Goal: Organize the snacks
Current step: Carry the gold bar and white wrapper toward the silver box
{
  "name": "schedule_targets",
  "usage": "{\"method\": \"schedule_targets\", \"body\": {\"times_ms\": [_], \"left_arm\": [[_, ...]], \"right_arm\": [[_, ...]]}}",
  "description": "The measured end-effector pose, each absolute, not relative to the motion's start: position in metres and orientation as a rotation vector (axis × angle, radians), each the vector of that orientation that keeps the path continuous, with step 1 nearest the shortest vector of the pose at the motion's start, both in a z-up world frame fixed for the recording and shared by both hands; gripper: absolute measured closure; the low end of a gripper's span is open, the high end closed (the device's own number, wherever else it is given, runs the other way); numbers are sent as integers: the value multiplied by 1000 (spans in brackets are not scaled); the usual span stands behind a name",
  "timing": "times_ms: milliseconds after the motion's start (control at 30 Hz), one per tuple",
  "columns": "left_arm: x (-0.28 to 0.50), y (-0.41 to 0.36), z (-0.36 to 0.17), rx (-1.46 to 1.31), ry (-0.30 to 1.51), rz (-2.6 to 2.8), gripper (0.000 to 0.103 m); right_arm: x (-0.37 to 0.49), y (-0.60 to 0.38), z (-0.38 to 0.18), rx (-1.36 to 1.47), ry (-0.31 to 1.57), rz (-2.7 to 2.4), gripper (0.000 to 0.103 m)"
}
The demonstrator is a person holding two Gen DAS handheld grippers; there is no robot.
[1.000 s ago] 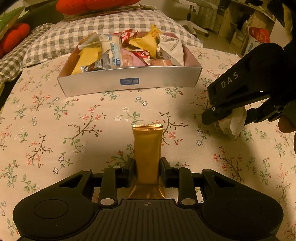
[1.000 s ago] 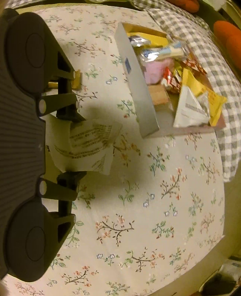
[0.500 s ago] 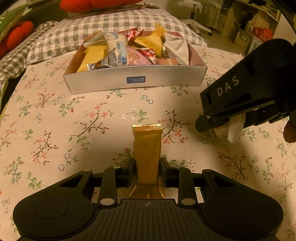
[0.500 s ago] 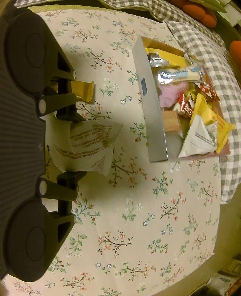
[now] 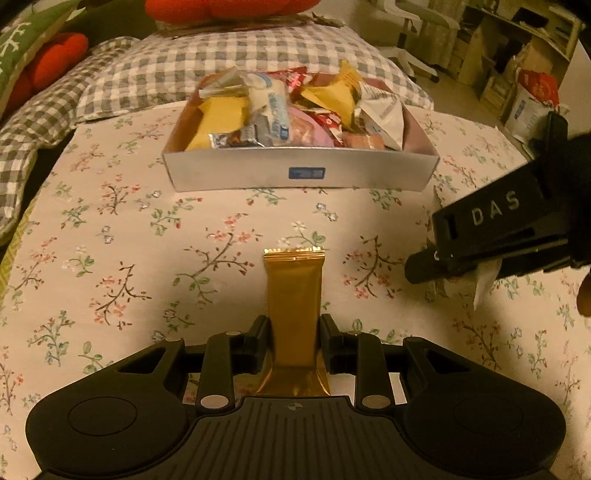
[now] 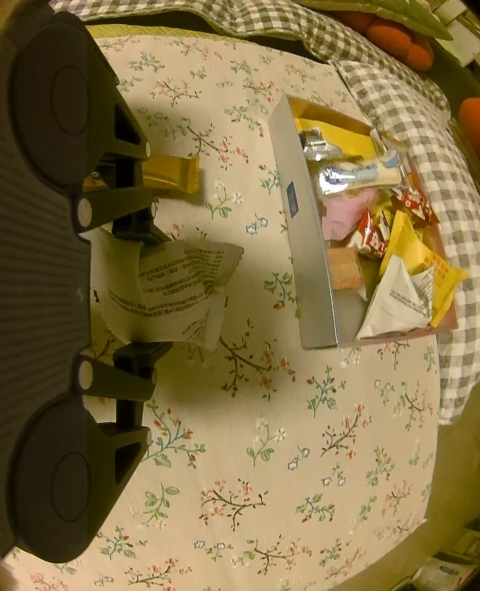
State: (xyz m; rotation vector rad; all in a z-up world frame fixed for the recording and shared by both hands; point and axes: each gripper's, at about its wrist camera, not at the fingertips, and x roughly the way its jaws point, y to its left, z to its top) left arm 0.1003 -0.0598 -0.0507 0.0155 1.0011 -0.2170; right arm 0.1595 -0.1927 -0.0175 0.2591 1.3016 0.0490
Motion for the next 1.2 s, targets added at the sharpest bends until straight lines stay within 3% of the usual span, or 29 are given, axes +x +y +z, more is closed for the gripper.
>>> {"method": "schedule_targets", "body": {"times_ms": [1200], "left_arm": [[124,-39,-11,-28,885,-128,76]], "right_arm": [[157,-171,10,191,1178,123,56]]}}
